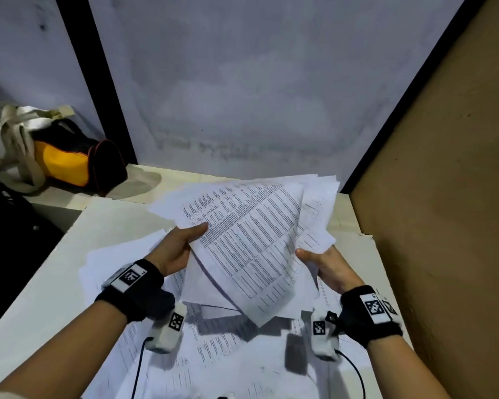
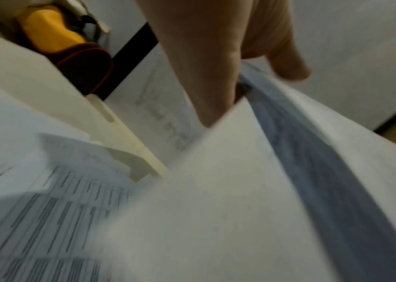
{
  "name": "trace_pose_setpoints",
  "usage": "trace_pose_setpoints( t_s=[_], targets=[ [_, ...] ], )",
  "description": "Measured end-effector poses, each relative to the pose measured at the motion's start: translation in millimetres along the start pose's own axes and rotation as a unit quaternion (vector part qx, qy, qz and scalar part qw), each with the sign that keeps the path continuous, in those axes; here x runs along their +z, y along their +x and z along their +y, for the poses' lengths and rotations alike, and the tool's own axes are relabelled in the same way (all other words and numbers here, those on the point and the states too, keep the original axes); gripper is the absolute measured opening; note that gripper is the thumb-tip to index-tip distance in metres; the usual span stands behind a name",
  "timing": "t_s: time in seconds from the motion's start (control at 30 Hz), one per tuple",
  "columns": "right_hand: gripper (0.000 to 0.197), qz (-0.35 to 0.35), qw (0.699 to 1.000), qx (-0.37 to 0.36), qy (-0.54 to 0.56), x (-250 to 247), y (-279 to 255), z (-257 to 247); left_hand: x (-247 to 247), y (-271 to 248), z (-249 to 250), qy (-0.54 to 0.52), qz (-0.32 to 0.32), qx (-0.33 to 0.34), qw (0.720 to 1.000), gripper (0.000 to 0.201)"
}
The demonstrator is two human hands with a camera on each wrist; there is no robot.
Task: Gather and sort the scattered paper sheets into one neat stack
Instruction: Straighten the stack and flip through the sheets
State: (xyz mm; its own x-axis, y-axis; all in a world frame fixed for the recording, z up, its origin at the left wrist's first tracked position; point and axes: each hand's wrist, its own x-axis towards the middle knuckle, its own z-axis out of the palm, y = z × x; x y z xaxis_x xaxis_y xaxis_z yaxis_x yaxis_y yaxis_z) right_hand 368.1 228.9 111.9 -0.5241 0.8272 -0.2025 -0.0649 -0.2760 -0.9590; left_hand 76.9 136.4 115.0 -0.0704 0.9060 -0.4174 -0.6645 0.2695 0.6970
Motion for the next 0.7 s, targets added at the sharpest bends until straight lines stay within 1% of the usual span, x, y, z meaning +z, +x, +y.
trace_pose_setpoints(
  t_s=[0.07,0.1,0.13,0.17,0.2,0.23,0.27,0.3,0.33,0.37,0.4,0.43,0.47,0.53,0.57,0.63,0.7],
  targets=[
    [0.066,0.004,0.998,0.029,-0.059,2.4,-0.5,2.5,4.1,3.3,0.4,0.035,0.03,0.017,0.999,0.042],
    [0.067,0.001,0.997,0.039,-0.07,1.0,-0.9,4.7,6.2,3.1,1.3,0.064,0.042,0.035,0.996,0.032],
    [0.072,0.005,0.997,0.053,-0.054,-3.5,-0.3,6.9,7.4,2.7,2.1,0.086,0.049,0.052,0.994,0.025],
    [0.078,0.012,0.997,0.069,-0.014,-6.8,-1.0,7.3,6.8,1.6,3.3,0.102,0.042,0.07,0.991,0.023],
    [0.08,0.021,0.995,0.084,0.048,-12.2,-1.3,7.3,4.2,0.2,4.5,0.119,0.034,0.085,0.989,0.025],
    [0.077,0.024,0.988,0.098,0.116,-17.2,-2.3,5.6,1.0,-1.1,5.6,0.137,0.024,0.099,0.985,0.029],
    [0.078,0.032,0.977,0.113,0.178,-22.9,-1.7,4.0,-1.4,-2.9,6.7,0.152,0.011,0.113,0.982,0.039],
    [0.083,0.029,0.967,0.122,0.223,-26.0,-1.5,-0.4,-4.1,-3.6,7.4,0.163,-0.006,0.12,0.979,0.056],
    [0.089,0.011,0.961,0.124,0.245,-27.3,-1.0,-2.8,-4.5,-4.7,8.1,0.17,-0.021,0.117,0.978,0.073],
    [0.088,-0.014,0.961,0.123,0.249,-23.9,-0.2,-5.8,-4.7,-5.6,8.1,0.174,-0.033,0.116,0.977,0.084],
    [0.078,-0.04,0.967,0.11,0.228,-16.6,0.4,-10.7,-4.3,-6.0,7.7,0.182,-0.042,0.117,0.975,0.089],
    [0.07,-0.044,0.977,0.088,0.19,-10.6,0.3,-13.7,-3.9,-5.6,6.8,0.193,-0.042,0.117,0.973,0.089],
    [0.069,-0.039,0.987,0.071,0.142,-2.3,0.0,-18.7,-2.6,-6.2,6.3,0.204,-0.034,0.114,0.972,0.085],
    [0.079,-0.033,0.996,0.039,0.071,6.3,3.3,-26.3,-2.8,-8.0,7.6,0.208,-0.01,0.115,0.971,0.064],
    [0.083,-0.03,0.998,0.018,0.044,6.8,5.1,-29.2,-5.0,-7.6,8.8,0.205,-0.005,0.113,0.972,0.056],
    [0.077,0.002,1.0,-0.014,-0.005,8.0,8.9,-34.1,-3.0,-11.5,13.1,0.211,-0.007,0.11,0.971,0.044],
    [0.069,0.016,0.999,-0.031,-0.007,12.4,10.3,-31.3,-1.4,-8.9,11.6,0.195,0.002,0.115,0.974,0.022]
  ],
)
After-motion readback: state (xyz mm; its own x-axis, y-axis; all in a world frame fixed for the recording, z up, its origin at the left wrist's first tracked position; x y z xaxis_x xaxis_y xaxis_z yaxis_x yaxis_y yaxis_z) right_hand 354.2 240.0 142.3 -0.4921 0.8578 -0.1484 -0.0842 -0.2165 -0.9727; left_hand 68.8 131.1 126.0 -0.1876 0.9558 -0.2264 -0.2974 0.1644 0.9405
